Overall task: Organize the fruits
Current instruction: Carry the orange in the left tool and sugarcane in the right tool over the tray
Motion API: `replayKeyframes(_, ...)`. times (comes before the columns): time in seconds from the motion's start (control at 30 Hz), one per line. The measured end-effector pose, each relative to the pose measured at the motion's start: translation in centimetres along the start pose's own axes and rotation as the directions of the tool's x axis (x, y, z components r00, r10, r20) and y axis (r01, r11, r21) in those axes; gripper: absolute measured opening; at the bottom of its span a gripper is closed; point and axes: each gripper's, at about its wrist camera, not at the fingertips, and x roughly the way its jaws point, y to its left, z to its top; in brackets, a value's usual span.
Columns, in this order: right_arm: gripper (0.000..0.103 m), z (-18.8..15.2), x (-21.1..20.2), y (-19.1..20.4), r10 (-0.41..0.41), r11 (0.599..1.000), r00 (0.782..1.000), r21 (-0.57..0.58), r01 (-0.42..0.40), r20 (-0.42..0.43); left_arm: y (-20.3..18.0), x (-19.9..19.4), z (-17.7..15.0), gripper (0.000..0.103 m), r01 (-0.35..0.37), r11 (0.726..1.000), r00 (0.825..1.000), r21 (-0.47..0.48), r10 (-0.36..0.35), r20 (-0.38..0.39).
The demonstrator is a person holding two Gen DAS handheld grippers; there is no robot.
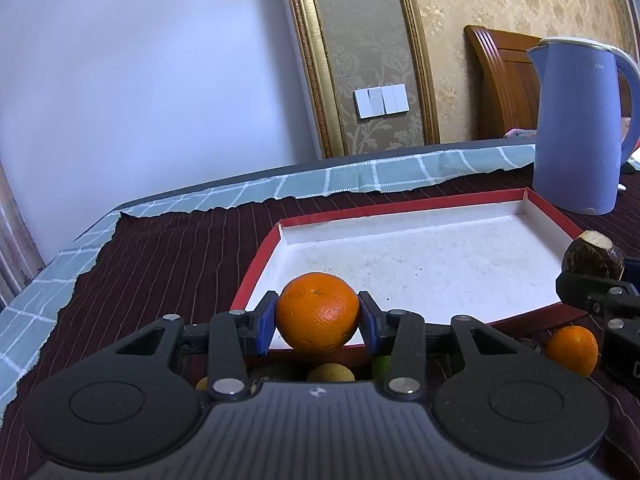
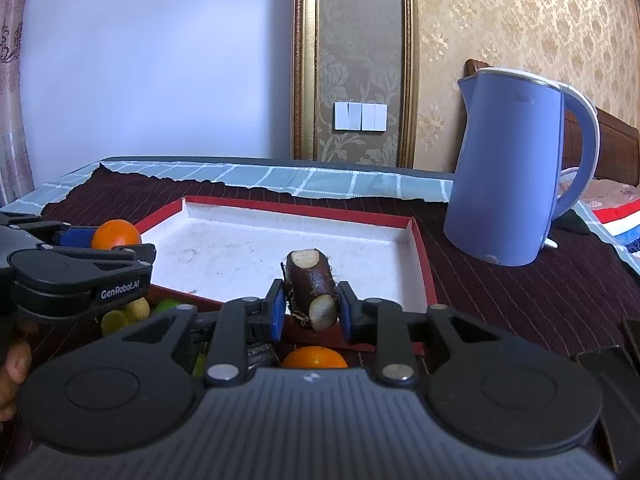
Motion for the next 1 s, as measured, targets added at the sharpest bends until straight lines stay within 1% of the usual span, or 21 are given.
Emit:
replayKeyframes(0.6, 0.026, 0.8, 0.6, 0.1, -0.004, 1.0, 1.0, -0.017, 0.005, 0.005, -0.4, 1.2, 0.9, 0.041, -0.002, 1.0, 1.0, 0.01, 0.002, -0.008)
replayKeyframes(1.0, 0.026, 1.7, 2.1, -0.3, -0.011, 1.0, 1.0, -0.019, 0.011, -0.002, -0.6, 3.1, 1.4, 0.041, 0.004, 1.0, 0.999, 0.009, -0.004, -0.042)
